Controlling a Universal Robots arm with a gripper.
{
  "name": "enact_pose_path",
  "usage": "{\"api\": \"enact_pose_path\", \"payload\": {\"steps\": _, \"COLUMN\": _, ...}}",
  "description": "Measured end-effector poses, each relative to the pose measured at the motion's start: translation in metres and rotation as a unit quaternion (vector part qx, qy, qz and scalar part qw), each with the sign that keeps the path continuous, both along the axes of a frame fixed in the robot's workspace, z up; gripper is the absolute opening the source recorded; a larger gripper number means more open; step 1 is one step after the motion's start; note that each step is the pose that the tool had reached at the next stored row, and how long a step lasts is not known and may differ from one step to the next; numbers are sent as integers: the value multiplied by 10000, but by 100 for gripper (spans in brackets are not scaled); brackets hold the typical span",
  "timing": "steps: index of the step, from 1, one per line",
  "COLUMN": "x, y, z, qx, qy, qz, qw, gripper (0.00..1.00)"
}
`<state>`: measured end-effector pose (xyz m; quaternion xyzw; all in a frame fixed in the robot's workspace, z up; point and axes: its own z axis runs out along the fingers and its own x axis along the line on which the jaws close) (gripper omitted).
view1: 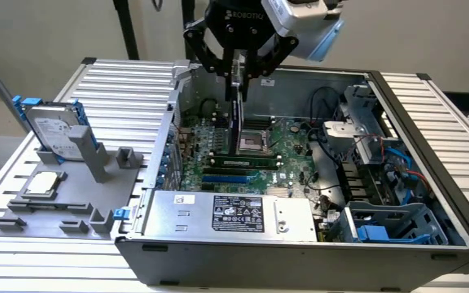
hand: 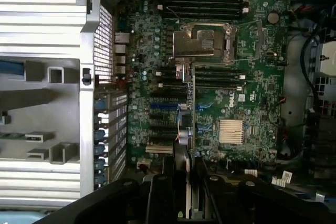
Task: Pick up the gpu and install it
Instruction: 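Pick up the gpu and move the gpu toward the slot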
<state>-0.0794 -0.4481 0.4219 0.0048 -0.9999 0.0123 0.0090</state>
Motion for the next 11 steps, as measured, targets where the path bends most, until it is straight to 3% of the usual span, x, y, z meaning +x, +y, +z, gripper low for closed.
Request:
{"api": "enact_pose_path", "payload": {"steps": 8, "x": 363, "y": 122, "z": -109, "qx": -49, "qy": 0, "qz": 0, "qw": 10000, "gripper": 26}}
{"api": "enact_pose_path", "payload": {"steps": 11, "x": 472, "y": 132, "z": -134, "qx": -72, "qy": 6, "qz": 0, "qw": 10000, "gripper": 26}}
